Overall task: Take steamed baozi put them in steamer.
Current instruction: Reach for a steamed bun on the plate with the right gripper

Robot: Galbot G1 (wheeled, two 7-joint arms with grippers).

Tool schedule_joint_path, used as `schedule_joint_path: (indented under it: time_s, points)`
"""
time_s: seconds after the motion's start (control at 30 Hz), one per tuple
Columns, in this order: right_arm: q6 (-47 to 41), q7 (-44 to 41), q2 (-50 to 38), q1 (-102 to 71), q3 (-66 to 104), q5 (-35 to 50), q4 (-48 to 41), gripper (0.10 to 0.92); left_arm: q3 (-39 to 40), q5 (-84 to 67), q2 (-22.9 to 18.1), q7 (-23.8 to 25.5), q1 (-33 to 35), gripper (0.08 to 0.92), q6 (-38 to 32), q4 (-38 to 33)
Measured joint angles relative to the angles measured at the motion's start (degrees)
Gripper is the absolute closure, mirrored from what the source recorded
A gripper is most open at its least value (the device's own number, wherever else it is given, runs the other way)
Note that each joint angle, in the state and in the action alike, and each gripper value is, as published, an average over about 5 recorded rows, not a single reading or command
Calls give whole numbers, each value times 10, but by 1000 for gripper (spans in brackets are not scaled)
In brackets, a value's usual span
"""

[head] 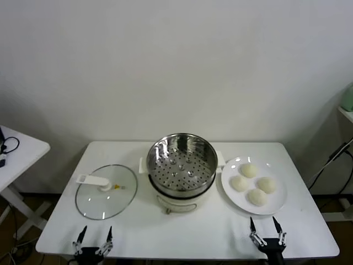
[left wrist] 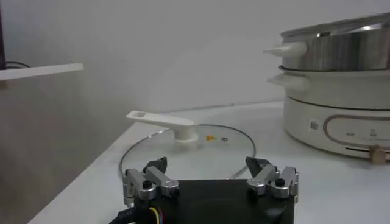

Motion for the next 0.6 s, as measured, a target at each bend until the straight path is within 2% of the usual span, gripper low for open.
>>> schedule_joint_path:
  time_s: [0.2, 0.6]
  points:
    - [-67, 7, -13, 34, 17, 22, 29, 203, 0, 1, 2, 0, -1, 177, -2, 3]
    - [-275, 7, -94, 186, 2, 28, 44, 203, 0, -1, 8, -1, -5, 177, -9, 6]
